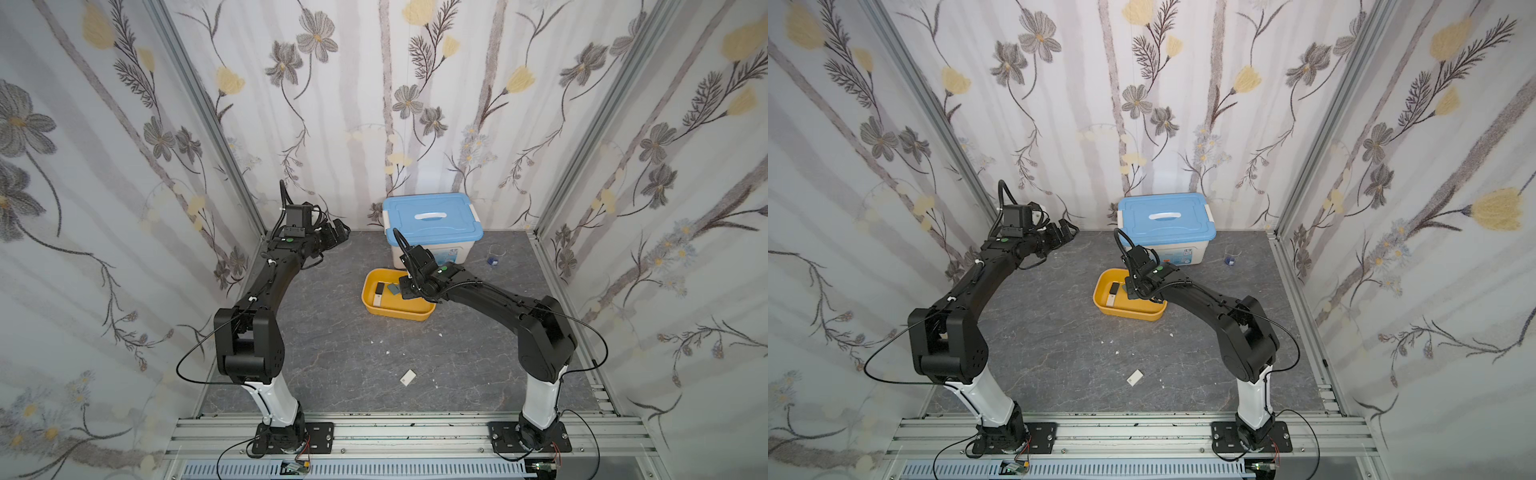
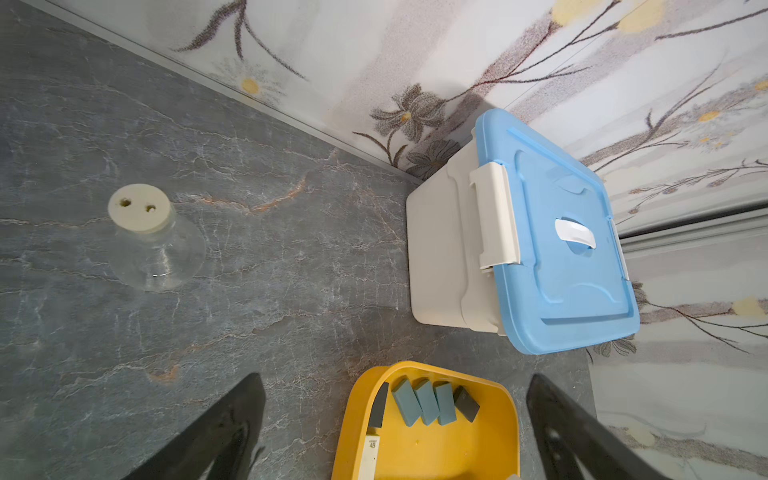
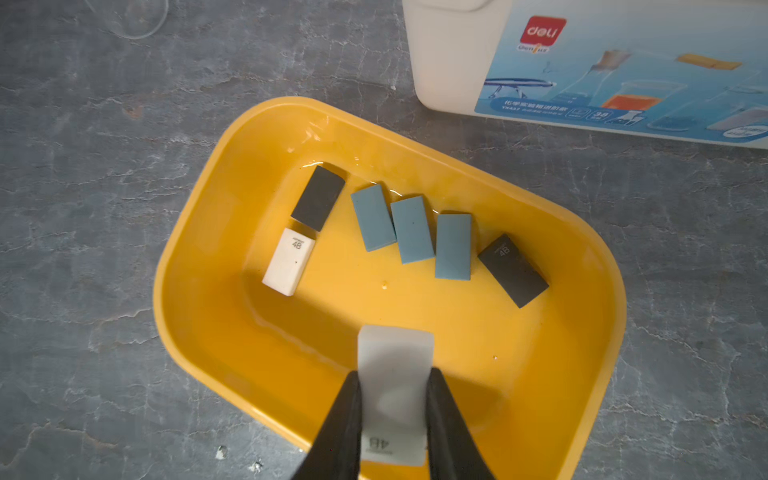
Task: Put the eraser in the storage box
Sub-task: Place the eraser in the storage box.
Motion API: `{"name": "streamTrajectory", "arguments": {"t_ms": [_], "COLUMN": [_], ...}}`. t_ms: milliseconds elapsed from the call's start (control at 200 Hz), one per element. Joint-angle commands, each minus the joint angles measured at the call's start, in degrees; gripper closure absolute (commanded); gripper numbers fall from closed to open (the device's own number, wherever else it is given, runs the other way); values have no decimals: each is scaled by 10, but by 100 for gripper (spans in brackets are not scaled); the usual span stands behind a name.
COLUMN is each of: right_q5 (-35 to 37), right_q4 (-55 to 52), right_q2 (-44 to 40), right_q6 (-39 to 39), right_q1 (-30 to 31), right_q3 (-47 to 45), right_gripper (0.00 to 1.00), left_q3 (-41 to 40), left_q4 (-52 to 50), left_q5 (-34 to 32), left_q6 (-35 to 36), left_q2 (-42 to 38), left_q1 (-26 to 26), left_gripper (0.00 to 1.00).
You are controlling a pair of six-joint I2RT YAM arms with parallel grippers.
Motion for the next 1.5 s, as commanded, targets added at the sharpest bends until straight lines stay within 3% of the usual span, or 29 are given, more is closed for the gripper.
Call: {"name": "streamTrajectory", "arguments": {"t_ms": [0,1119,1494], "right_q5": [-23,-51,-52], "right_q4": [17,-21,-23], "right_q2": [22,158,152], "right_q6": [-25,-38,-37], "right_q1": [-5,-9,-7], "right_q3": [13,82,86], "right_gripper": [75,73,54], "left_q3": [17,28,22], "left_q4": [3,-15,-18], "left_q5": [-21,-19,-19], "left_q6": [13,36,37], "left_q2": [8,28,27], "left_q1": [2,12,14], "left_gripper": [0,0,0]}}
